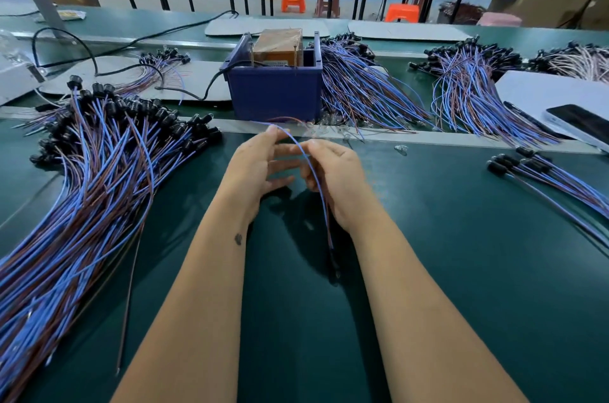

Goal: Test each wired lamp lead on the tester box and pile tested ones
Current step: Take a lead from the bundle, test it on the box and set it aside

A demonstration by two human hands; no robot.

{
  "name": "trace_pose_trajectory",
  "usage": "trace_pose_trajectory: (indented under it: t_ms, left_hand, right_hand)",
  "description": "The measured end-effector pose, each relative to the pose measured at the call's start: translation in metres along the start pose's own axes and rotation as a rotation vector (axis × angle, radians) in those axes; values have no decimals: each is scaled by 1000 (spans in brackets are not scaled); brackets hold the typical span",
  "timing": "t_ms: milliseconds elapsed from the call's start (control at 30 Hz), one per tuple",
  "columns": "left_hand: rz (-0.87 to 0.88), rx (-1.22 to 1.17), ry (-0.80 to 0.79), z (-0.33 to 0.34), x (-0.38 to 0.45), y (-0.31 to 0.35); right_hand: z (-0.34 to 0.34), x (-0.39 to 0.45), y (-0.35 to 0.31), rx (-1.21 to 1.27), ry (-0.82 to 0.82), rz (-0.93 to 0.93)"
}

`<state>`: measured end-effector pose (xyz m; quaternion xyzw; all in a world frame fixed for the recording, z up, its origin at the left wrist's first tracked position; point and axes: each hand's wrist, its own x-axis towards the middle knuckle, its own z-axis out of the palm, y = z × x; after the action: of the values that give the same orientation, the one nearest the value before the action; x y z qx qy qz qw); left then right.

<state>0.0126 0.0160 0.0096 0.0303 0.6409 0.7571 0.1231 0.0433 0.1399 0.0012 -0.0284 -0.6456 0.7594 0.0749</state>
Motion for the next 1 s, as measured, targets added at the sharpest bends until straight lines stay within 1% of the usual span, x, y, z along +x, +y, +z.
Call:
trace_pose_trajectory:
  t_ms: [67, 133, 200, 267, 367, 433, 500, 567, 667, 733, 900, 1000]
  left_hand:
    - [73, -78, 20, 4, -1, -1]
    - [120, -100, 38, 6, -4, -2]
    - [150, -84, 58, 6, -4, -3]
    - [165, -94, 71, 6, -4, -3]
    - [172, -114, 79, 6, -3, -4]
    - [174, -75, 73, 6, -2, -6]
    - [176, -44, 47, 7, -2, -7]
    - [170, -4, 23, 8, -3, -8]
    - [167, 105, -12, 10, -3, -9]
    - [176, 136, -36, 11, -4, -10]
    - [170, 191, -58, 12, -3, -11]
    - [175, 173, -8, 11, -2, -12]
  right_hand:
    - [6, -2, 4, -183, -16, -66]
    - [10, -4, 7, -339, -48, -106]
    - [12, -6, 8, -385, -75, -112]
    - [13, -8, 7, -364, -54, -107]
    - [13, -9, 4, -274, 90, -111]
    - [10, -7, 2, -220, 186, -118]
    - [5, -5, 0, -164, 239, -116]
    - [3, -4, -1, -115, 237, -101]
    - [3, -3, 0, -59, 187, -82]
    - [4, -3, 1, -40, 179, -98]
    - [4, -1, 3, -36, 234, -122]
    - [3, 0, 3, -81, 279, -144]
